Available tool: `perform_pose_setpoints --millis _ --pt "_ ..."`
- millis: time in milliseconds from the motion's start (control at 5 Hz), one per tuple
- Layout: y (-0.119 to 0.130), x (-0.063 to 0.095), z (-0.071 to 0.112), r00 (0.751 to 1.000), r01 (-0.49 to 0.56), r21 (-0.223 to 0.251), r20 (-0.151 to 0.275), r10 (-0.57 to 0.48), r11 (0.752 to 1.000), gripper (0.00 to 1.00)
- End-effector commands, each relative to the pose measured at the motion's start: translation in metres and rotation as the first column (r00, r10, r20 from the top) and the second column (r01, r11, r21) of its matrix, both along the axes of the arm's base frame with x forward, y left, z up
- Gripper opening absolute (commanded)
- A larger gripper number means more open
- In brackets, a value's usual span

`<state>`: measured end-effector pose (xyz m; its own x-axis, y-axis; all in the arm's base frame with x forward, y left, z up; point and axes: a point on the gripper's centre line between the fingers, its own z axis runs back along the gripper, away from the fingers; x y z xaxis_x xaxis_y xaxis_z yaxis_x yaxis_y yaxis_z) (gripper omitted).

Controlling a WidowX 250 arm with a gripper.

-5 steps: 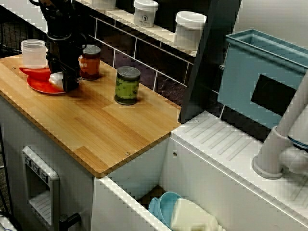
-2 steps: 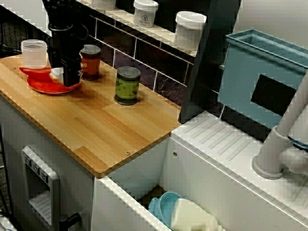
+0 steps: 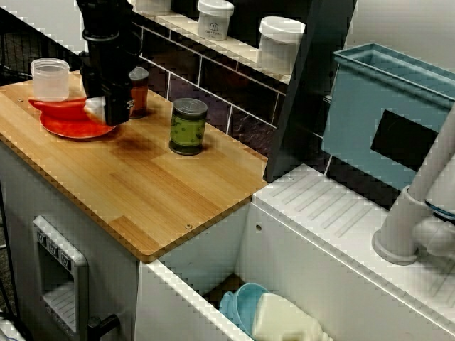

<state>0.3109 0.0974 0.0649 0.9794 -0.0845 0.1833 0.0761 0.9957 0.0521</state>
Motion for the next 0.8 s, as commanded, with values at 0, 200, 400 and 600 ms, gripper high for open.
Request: perform_pose_setpoints --millis 0,200,400,600 --pt "-0.027 0.006 0.015 0.996 -0.026 0.027 0.082 0.023 0.999 0.0" --pt "-0.044 0.003 0.01 0.996 -0.015 0.035 0.092 0.012 0.999 0.0" --pt "-0.053 0.004 0.008 0.996 -0.024 0.029 0.086 0.022 0.999 0.0" --pt "-0.061 0.005 0.006 0.997 -0.025 0.024 0.078 0.023 0.999 0.0"
